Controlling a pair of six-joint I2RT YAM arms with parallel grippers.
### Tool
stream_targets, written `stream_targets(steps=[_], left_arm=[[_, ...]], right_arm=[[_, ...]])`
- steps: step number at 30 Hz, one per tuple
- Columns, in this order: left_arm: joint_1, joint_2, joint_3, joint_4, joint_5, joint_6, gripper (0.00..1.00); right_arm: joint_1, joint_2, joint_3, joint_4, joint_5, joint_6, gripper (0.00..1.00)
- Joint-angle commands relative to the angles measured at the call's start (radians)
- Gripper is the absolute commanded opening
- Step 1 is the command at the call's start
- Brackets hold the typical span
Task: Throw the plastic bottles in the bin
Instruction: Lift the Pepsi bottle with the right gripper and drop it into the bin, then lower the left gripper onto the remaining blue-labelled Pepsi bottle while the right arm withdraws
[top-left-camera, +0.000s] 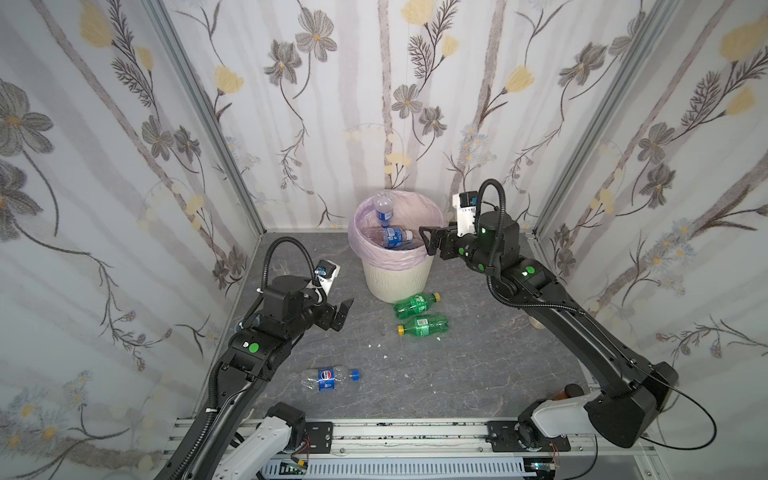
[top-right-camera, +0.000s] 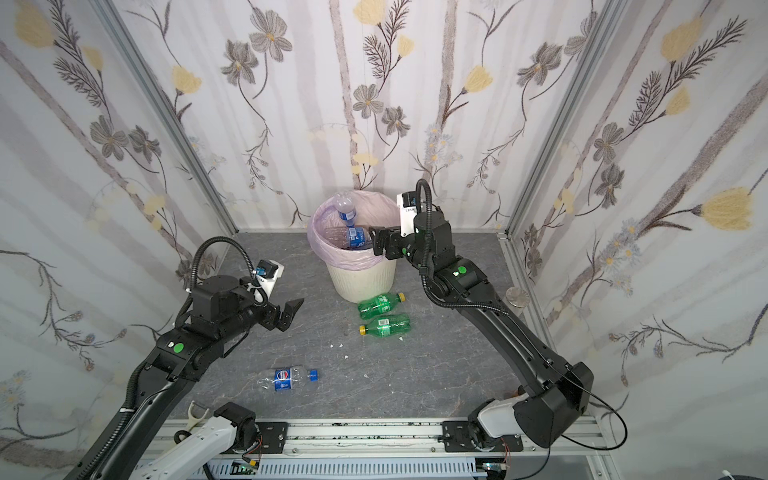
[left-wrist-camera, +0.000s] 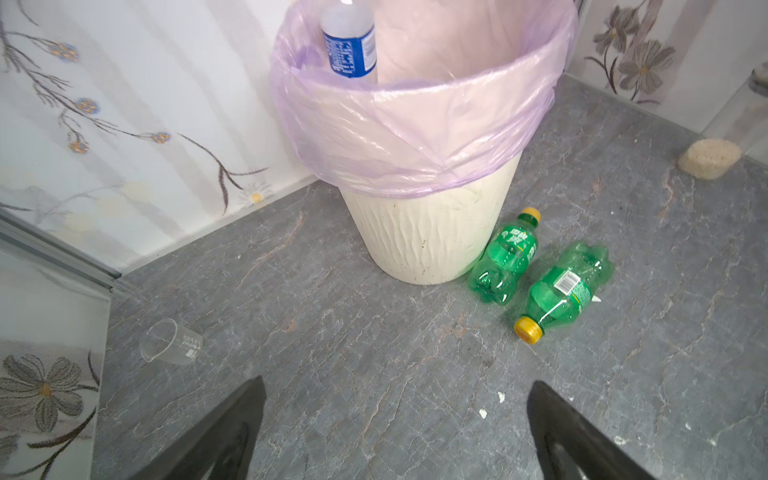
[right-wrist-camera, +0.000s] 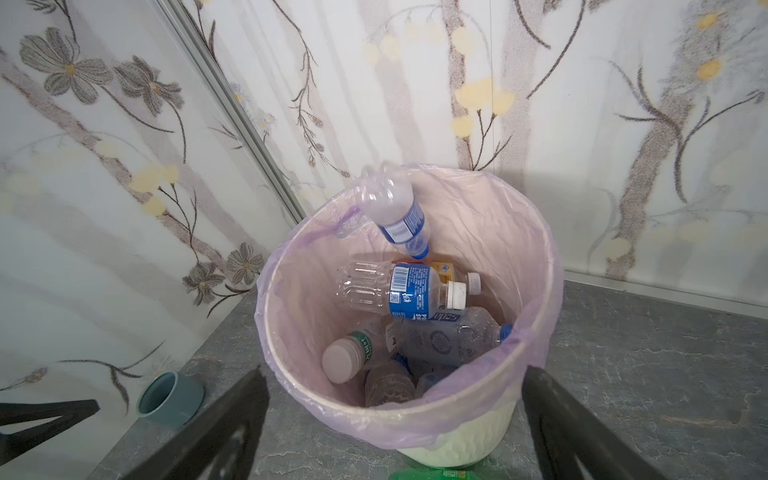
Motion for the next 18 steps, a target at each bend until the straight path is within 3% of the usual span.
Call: stream_targets(steps=[1, 7, 13, 18], left_arm=[[-0.012, 0.036, 0.027, -0.079, -0.013, 0.089, 1.0], [-0.122, 0.123, 0.029, -0.203, -0.126, 0.2, 1.0], [-0.239, 0.22, -0.047, -0.336, -0.312, 0.265, 1.0], [-0.265, 0.251, -0.065, -0.394, -0.319, 0.217, 1.0]], right_arm=[[-0.013, -0.057, -0.073, 0.054, -0.012, 0.025, 0.95], [-0.041, -0.161, -0.233, 0.09, -0.009, 0.035, 0.96], [-0.067, -0.244, -0.37, 0.127, -0.016, 0.042, 0.97], [-0.097, -0.294, -0.471, 0.165, -0.039, 0.055, 0.97]])
